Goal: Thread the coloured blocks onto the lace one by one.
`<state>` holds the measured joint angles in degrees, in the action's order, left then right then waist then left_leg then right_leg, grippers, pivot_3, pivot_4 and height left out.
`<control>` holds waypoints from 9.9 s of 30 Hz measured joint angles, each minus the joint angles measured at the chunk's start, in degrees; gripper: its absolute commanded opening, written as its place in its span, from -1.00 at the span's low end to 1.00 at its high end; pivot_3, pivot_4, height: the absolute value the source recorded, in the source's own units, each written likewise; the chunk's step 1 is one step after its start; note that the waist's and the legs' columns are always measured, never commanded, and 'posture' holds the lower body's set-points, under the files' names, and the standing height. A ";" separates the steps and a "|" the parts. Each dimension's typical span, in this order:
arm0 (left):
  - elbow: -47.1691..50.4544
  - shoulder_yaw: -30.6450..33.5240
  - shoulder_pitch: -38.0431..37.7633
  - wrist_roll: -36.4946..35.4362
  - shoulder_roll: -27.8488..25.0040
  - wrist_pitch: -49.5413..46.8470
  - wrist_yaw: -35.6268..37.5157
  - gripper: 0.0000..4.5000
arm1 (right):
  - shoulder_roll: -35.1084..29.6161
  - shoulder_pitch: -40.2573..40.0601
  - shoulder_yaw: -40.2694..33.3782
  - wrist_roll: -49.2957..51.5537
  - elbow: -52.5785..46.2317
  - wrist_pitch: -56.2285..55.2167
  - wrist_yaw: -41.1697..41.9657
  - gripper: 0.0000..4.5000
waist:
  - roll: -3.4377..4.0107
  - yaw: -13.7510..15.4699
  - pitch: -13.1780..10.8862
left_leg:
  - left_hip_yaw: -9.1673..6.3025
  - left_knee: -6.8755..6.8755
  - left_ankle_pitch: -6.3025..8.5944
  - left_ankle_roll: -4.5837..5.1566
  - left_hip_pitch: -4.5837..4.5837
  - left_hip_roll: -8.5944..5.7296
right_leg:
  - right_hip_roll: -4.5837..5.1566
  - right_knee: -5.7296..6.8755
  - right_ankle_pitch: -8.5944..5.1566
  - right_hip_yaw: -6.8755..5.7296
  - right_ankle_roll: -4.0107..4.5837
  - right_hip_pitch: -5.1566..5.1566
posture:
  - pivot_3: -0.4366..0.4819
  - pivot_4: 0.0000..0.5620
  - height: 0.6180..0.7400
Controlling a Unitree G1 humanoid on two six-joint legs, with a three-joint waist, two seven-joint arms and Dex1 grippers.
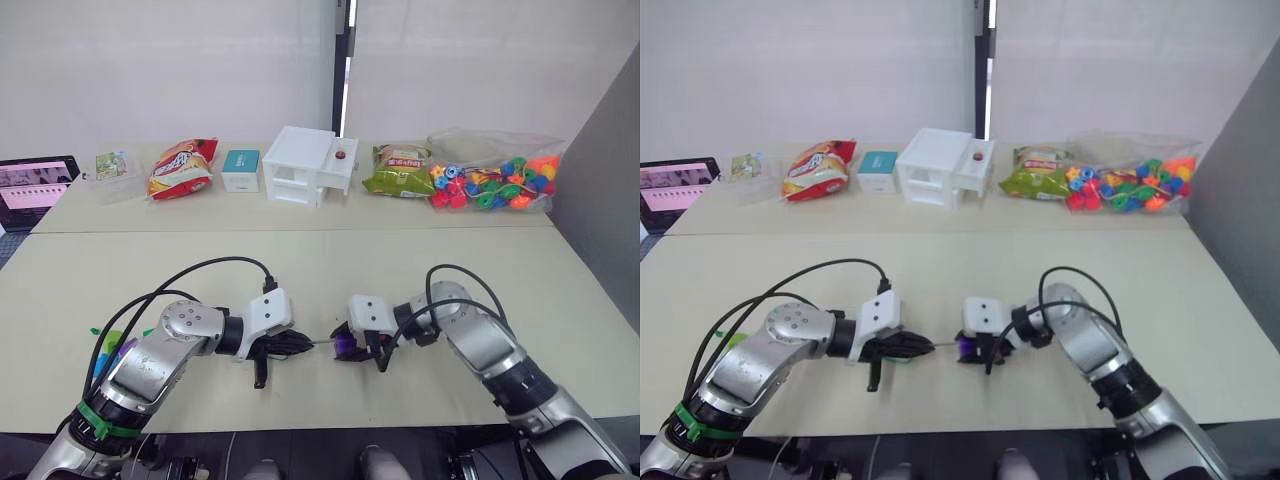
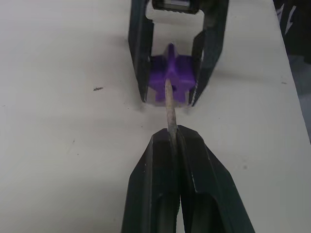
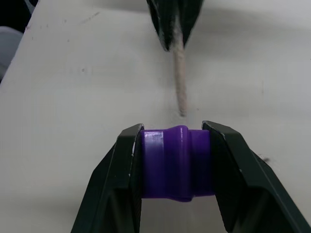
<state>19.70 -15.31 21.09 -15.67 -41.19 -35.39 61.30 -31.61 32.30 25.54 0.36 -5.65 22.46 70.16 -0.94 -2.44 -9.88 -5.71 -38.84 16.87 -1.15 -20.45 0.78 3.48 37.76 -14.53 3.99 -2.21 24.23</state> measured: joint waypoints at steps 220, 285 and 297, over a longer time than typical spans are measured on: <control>-20.08 7.65 -5.35 5.57 -18.22 24.92 16.65 0.96 | -14.93 -10.78 -4.52 7.21 -17.51 12.65 -7.95 -1.00 | -0.05 0.00 0.10 | 0.01 0.01 0.00 0.01 0.01 0.04 | -0.05 -0.11 -0.01 -0.03 -0.02 -0.07 | -0.05 -0.47 1.00; -11.17 -20.13 20.69 27.88 -21.67 1.54 30.81 -0.40 | -9.54 -13.27 -2.67 10.37 -27.74 25.76 -19.83 -1.00 | -0.30 -0.07 -0.12 | -0.04 -0.10 0.03 0.05 -0.06 0.02 | -0.07 0.01 -0.02 -0.04 -0.03 -0.04 | -0.05 -0.47 1.00; -14.41 -14.83 15.27 28.73 -23.69 8.27 30.29 -0.40 | -21.52 -31.10 -25.69 14.37 -30.69 27.27 -20.22 -1.00 | -0.19 -1.20 -0.06 | 0.10 0.01 0.10 0.19 0.23 0.11 | -0.20 0.22 -0.20 0.09 0.11 -0.21 | -0.05 -0.47 1.00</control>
<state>5.29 -30.14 36.35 13.05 -64.88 -27.12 91.58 -53.13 1.20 -0.15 14.73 -36.34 49.73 49.94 -1.13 -3.65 -9.94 -5.61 -38.83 16.97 -0.97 -20.22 0.89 3.28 37.98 -14.73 4.08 -2.10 24.02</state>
